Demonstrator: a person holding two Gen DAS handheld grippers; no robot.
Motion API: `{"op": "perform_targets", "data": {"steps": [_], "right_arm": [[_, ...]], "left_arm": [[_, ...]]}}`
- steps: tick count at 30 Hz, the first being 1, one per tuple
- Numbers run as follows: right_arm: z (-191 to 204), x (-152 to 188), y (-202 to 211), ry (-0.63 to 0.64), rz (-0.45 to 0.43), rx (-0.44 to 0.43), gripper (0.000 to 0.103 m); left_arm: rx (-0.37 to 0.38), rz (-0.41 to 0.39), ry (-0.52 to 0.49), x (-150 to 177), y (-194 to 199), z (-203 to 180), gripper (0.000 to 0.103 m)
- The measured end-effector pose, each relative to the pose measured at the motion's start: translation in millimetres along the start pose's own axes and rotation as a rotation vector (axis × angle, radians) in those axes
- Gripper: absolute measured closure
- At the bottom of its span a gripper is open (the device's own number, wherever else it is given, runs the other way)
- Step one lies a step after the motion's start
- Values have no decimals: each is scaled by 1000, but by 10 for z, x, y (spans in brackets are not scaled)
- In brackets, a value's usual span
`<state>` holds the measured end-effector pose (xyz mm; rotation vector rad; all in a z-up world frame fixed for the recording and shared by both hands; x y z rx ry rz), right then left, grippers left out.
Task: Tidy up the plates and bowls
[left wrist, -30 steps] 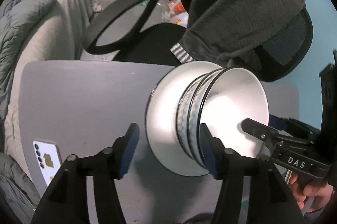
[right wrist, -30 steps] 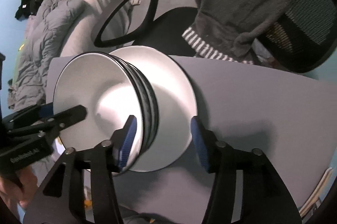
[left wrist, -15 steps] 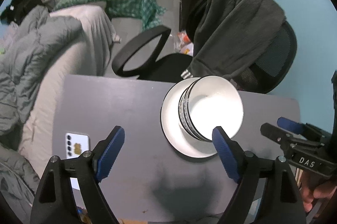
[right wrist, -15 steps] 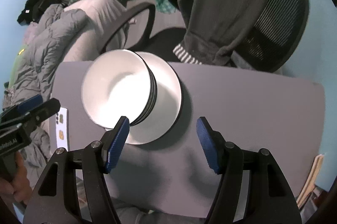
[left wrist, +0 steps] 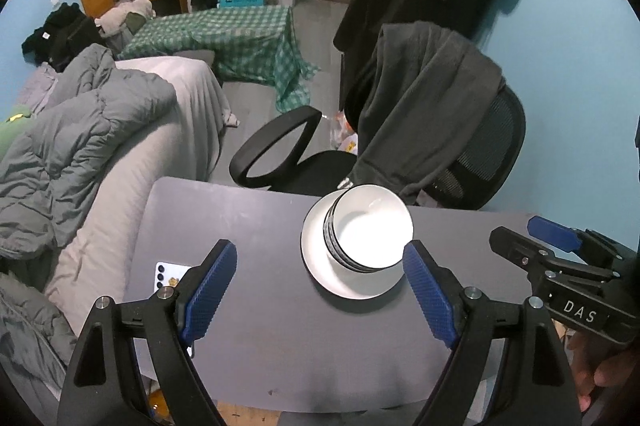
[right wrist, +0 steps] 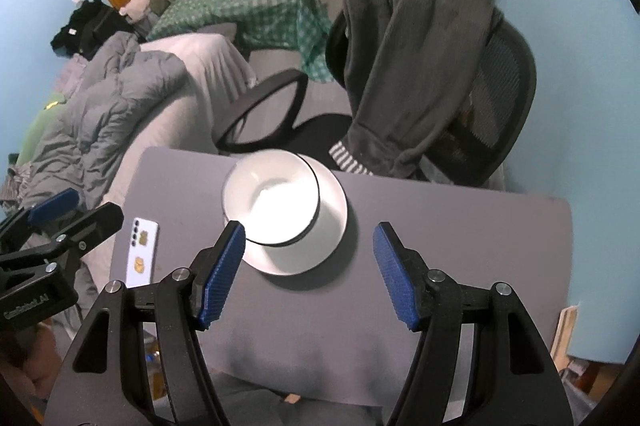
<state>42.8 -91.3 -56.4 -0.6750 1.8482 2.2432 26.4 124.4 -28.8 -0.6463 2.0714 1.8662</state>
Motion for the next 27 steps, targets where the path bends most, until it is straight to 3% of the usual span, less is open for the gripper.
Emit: {"op": "perform_targets", "data": {"steps": [7,14,27], "right_arm": [[47,-3,305,-12,-61,1,37],[77,0,548,6,-111,57,37],[78,116,596,-7,-102,59,37]], "left_arm": [[8,-54,-5,-8,334,-71,17],[14,-71,-17,22,524,-102,17],[31,-50,-16,135,507,-105,17]]}}
Point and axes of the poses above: each gripper's, at about its wrist camera, not at the fingertips, and y roughly against the way its jaws point, z to its left, x to its underside, the point moved 4 cm from there along -y, roughly the way its jaws point, and after that the axes turned 2 degrees about -z, right-handed, at the moved point
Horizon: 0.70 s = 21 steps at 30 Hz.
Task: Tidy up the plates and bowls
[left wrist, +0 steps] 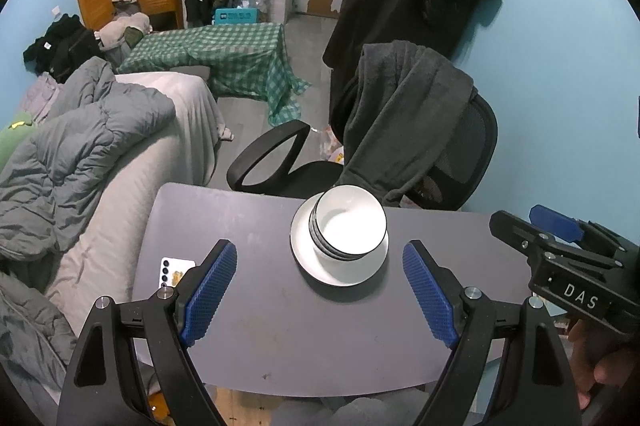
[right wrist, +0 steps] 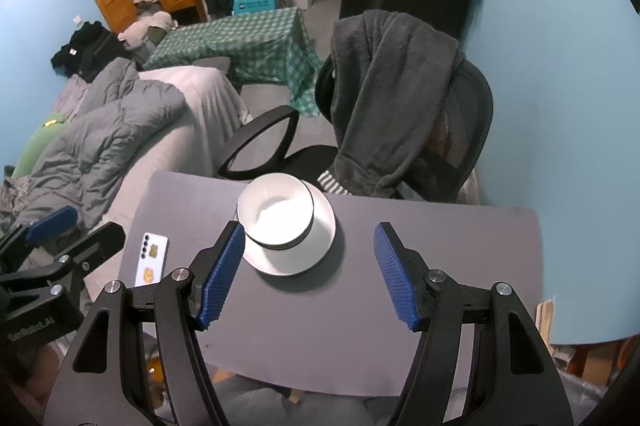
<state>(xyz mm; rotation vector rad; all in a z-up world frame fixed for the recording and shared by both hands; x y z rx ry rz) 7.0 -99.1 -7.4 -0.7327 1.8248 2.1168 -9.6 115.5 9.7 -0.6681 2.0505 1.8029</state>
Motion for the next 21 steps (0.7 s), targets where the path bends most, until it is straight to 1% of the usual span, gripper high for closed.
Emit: {"op": "perform_targets", "data": {"steps": [14,21], "right_arm": [[-9,15,-10,8,-4,1,37],[12,28,3,12,-3,-2,37]], "left_arm": [[11,7,18,40,30,16,17],[10,-3,19,35,48,-5,17]]}}
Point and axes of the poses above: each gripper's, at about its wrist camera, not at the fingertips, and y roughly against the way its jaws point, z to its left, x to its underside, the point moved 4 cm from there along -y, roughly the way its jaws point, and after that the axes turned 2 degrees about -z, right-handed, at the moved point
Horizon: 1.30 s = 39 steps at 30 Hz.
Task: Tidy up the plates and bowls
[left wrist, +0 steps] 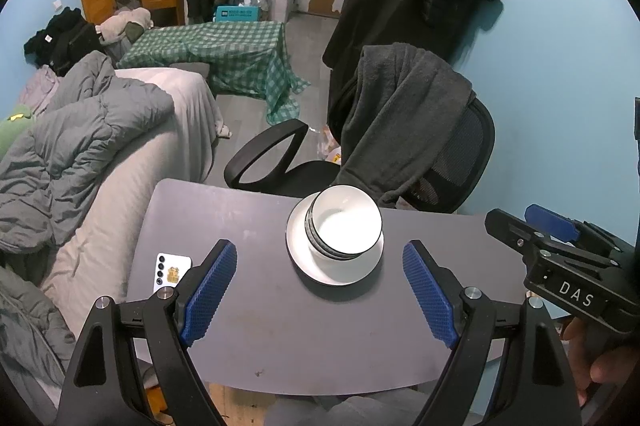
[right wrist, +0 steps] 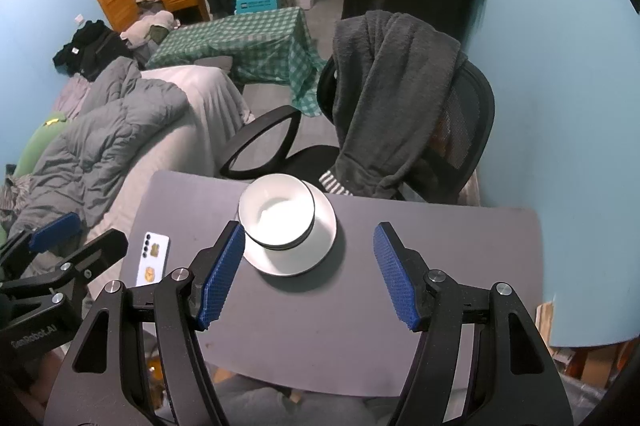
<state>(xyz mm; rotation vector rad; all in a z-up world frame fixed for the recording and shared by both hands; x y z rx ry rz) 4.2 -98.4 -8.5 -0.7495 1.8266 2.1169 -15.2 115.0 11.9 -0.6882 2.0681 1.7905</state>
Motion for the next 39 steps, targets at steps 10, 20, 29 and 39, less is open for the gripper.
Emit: {"op": "perform_targets", "data": {"steps": [10,20,29,39], "right_arm": [[2,-7,4,-2,0,-1,37],[42,-4,13,2,3,-3,37],[142,27,17,9,9,-8,37],[117,-1,-9,9,12,-8,37]], "left_arm": [[4,2,11,5,20,0,17],[0,5,11,-5,23,21,17],[-10,3,38,-18,33,83,17],[-21,3,25,-40,21,83,17]]}}
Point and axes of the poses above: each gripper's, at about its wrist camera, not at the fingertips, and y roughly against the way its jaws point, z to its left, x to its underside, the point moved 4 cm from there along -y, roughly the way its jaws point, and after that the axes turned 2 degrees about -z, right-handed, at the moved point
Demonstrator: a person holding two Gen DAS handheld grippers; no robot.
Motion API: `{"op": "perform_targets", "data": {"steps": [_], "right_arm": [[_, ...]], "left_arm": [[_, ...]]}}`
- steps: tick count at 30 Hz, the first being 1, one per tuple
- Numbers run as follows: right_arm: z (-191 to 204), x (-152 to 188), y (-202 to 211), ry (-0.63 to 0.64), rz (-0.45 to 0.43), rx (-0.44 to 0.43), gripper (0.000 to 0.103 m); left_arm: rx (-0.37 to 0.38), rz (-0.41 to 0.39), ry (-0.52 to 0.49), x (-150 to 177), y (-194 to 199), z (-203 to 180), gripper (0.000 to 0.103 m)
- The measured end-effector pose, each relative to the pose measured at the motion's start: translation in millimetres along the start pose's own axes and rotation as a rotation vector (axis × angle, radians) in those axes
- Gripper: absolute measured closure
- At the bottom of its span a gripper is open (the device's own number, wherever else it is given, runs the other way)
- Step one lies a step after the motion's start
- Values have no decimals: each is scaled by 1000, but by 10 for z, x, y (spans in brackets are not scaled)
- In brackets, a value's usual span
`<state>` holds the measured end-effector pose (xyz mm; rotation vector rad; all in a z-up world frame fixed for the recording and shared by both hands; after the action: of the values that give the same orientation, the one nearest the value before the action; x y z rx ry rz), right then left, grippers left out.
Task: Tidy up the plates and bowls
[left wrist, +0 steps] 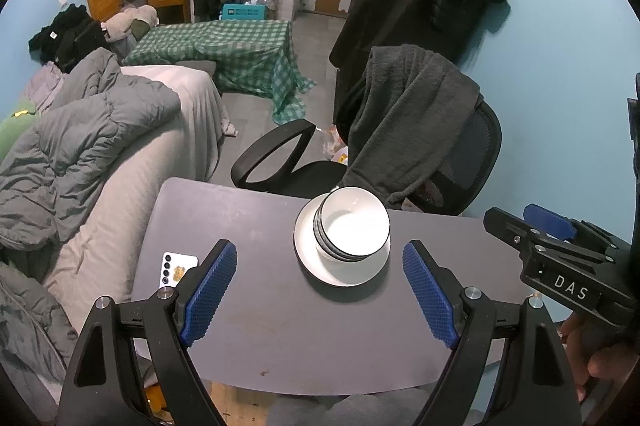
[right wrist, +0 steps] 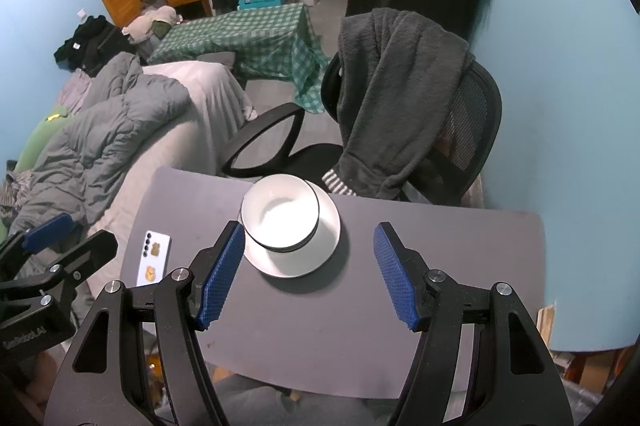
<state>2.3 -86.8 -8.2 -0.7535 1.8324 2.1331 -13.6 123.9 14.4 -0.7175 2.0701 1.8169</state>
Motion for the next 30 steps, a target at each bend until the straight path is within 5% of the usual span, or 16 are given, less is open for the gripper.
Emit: {"op": "perform_targets", "data": {"steps": [30], "right_arm": [[-34,-57,-36,4,5,-3,37]], "left_arm": [[-13,5,30,-32,-49,-132,17]]}}
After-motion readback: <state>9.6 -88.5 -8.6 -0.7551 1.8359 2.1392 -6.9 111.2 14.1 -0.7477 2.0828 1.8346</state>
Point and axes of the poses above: each gripper's, at about its wrist camera, not at the fingertips, and y roughly against the way its jaws point, z to its left, x to its underside, the point moved 4 cm from there along -y, roughly the way its jaws point, and after that the axes turned 2 degrees about -z, right-handed, at the moved point
